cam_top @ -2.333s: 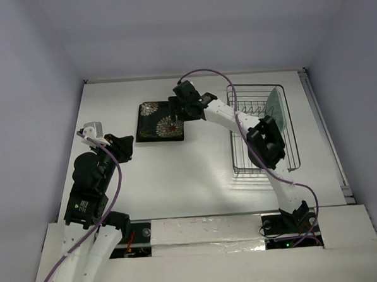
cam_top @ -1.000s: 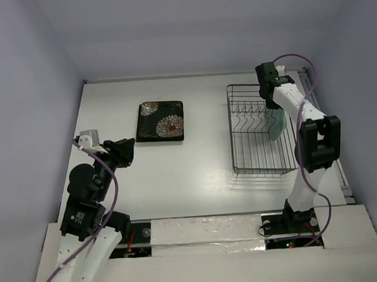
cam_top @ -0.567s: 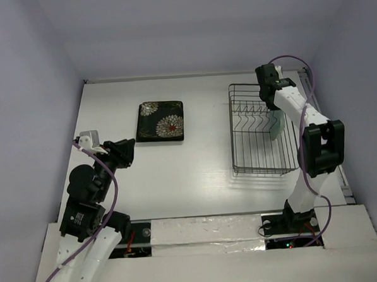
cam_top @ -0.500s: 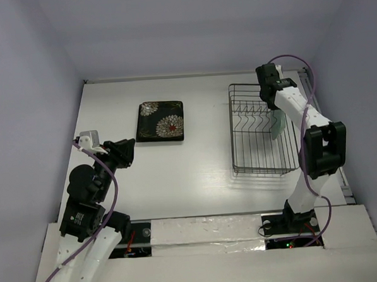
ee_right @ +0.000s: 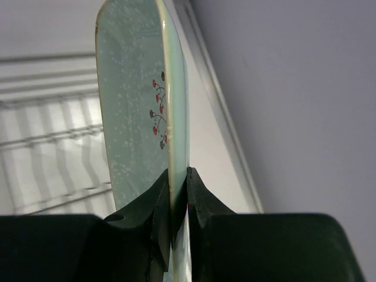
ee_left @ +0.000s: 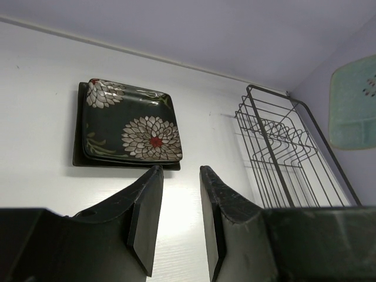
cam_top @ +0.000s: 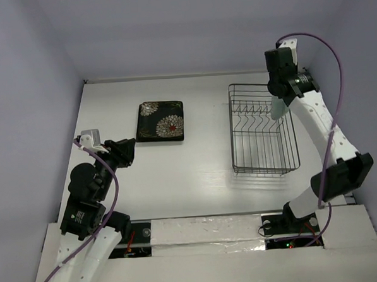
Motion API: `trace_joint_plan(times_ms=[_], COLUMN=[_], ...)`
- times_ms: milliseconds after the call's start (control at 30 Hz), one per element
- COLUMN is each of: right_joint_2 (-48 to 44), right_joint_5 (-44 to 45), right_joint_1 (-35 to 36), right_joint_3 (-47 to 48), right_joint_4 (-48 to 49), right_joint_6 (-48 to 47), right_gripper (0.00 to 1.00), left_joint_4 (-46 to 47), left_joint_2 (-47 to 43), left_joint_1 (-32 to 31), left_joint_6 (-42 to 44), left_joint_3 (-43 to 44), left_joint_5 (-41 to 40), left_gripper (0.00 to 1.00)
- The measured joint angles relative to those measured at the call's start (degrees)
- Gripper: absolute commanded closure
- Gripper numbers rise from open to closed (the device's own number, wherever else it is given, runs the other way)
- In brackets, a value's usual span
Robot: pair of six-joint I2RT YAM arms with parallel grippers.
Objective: Unload the plates from the dish rack
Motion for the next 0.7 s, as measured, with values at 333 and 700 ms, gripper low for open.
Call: trace_joint_plan(times_ms=[333, 700], right_joint_2=[-14.69, -3.04], right_joint_5=[-15.87, -42.01], right_joint_1=[19.37, 31.1], right_joint_3=[-12.55, -33.09], right_joint_4=[16.59, 37.57], right_joint_6=[17.18, 29.59], right_gripper=[1.0, 1.0], left_joint_4=[0.0, -0.02], left_joint_2=[0.57, 1.36], left_joint_1=[0.0, 0.0], left_joint_6=[0.0, 0.0], left_joint_3=[0.0, 0.0], left_joint_5=[-0.39, -0.63], left_gripper=[0.71, 0.71])
